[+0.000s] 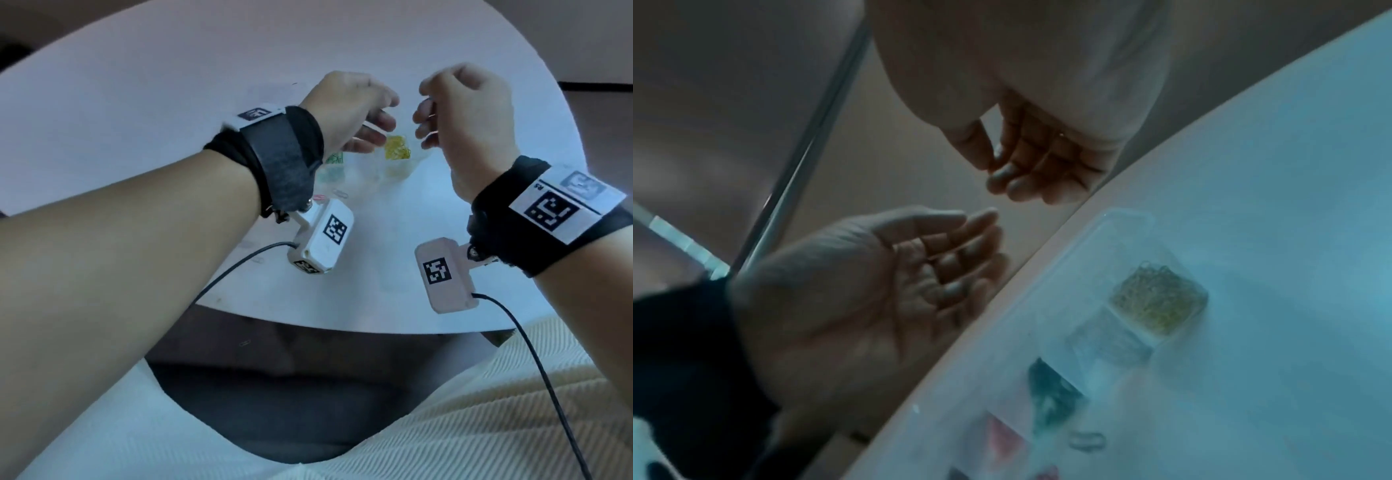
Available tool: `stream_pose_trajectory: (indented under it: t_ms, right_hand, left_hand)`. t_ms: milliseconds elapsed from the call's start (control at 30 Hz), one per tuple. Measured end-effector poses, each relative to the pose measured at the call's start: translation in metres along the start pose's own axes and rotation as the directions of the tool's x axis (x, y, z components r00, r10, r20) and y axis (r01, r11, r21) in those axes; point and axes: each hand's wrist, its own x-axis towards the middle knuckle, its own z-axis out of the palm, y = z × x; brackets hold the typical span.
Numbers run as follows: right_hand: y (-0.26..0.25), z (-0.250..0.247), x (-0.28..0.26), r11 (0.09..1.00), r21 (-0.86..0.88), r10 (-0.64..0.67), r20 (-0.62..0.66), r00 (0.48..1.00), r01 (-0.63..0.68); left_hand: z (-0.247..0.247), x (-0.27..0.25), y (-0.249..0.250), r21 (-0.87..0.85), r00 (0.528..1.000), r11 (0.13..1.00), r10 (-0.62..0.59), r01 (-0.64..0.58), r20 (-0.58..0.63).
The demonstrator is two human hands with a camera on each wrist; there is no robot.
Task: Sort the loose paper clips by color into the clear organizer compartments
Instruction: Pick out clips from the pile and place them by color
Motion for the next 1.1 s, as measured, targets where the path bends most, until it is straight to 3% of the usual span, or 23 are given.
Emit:
stream_pose_trajectory:
  t_ms: [100,233,300,400,500,633,767,933,1033,1100]
  right_hand:
    - [0.013,0.013,-0.016,0.936,-0.304,-0.132,0.171,0.976,0.180]
    - [0.044,0.026,-0.034,0.731,-0.589,-0.015,0.491,0.871,0.344]
    - [0.060,0.028,-0.036,0.641,-0.641,0.013,0.558,0.830,0.421]
    - [0.073,0.029,-0.035,0.569,-0.664,0.025,0.603,0.797,0.485]
    - [0.079,0.033,-0.038,0.520,-0.670,0.052,0.643,0.764,0.529]
    - [0.084,0.044,-0.045,0.412,-0.689,0.125,0.691,0.712,0.597]
    - [0.090,0.043,-0.044,0.339,-0.715,0.015,0.653,0.757,0.611]
    - [0.094,0.036,-0.033,0.327,-0.753,-0.047,0.590,0.806,0.571]
    - [0.089,0.034,-0.034,0.280,-0.768,-0.011,0.598,0.802,0.576]
    - [0.085,0.033,-0.037,0.301,-0.777,-0.015,0.576,0.817,0.553]
  left_hand:
    - [-0.020,-0.017,-0.019,0.154,0.999,0.987,0.037,-0.033,-0.021]
    - [-0.041,-0.033,-0.062,0.192,0.995,0.979,-0.062,0.075,-0.074]
    - [-0.048,-0.037,-0.083,0.221,0.985,0.968,-0.084,0.117,-0.152]
    - [-0.056,-0.040,-0.111,0.370,0.965,0.921,-0.018,0.119,-0.263]
    - [-0.058,-0.045,-0.128,0.545,0.959,0.832,0.064,0.102,-0.277]
    - [-0.057,-0.045,-0.131,0.608,0.969,0.793,0.127,0.028,-0.210]
    - [-0.051,-0.035,-0.124,0.704,0.978,0.705,0.192,-0.082,-0.078]
    - [-0.047,-0.025,-0.115,0.825,0.989,0.558,0.151,-0.088,0.004]
    - [-0.048,-0.023,-0.111,0.815,0.990,0.577,0.136,-0.061,-0.022]
    - [-0.048,-0.024,-0.111,0.793,0.991,0.608,0.126,-0.042,-0.045]
